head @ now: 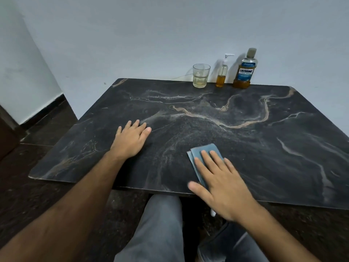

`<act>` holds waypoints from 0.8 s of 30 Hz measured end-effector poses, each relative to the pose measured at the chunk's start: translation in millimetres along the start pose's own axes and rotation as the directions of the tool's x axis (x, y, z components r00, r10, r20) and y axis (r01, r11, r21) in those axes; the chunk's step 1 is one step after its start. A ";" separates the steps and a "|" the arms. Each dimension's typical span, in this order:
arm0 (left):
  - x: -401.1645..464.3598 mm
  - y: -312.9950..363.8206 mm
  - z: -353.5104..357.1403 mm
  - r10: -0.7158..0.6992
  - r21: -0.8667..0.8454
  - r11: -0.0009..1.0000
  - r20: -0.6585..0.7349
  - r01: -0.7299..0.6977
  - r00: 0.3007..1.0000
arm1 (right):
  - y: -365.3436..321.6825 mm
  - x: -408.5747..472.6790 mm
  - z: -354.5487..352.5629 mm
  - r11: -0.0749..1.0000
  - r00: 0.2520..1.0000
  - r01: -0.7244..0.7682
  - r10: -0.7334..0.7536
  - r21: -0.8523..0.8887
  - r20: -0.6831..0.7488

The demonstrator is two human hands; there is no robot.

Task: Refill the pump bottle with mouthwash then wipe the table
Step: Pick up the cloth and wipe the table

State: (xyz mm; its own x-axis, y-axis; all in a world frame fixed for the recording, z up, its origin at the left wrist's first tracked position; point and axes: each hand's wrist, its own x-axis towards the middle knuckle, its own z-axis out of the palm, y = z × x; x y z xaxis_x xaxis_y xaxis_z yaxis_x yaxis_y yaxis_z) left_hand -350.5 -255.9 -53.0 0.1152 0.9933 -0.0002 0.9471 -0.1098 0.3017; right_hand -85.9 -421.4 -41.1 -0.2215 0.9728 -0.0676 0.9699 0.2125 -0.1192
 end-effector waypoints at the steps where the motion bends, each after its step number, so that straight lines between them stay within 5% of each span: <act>1: 1.6 -0.4 1.1 0.006 0.009 1.000 0.008 -0.007 1.000 | 12.3 -10.3 -1.5 1.000 1.000 -0.023 0.023 -0.009 0.015; 8: 24.1 21.8 8.3 0.083 0.028 0.996 0.046 -0.084 0.995 | 71.4 49.6 -22.1 0.947 0.947 -0.321 0.319 0.034 0.040; 16: 37.4 18.5 13.9 0.079 0.024 0.997 0.004 -0.079 0.997 | 35.2 -13.2 -5.0 0.991 0.990 -0.134 0.135 0.024 -0.031; 24: 39.0 20.5 16.8 0.081 0.026 0.996 -0.005 -0.081 0.997 | 122.3 1.5 -24.1 0.915 0.915 -0.403 0.402 0.025 0.037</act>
State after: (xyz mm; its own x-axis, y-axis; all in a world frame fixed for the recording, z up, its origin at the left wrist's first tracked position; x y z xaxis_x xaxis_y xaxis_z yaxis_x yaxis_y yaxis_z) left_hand -321.6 -220.0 -62.7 0.1902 0.9813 0.0293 0.9421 -0.1908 0.2758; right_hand 34.9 -391.7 -31.9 0.1837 0.9721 -0.1462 0.9740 -0.2001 -0.1067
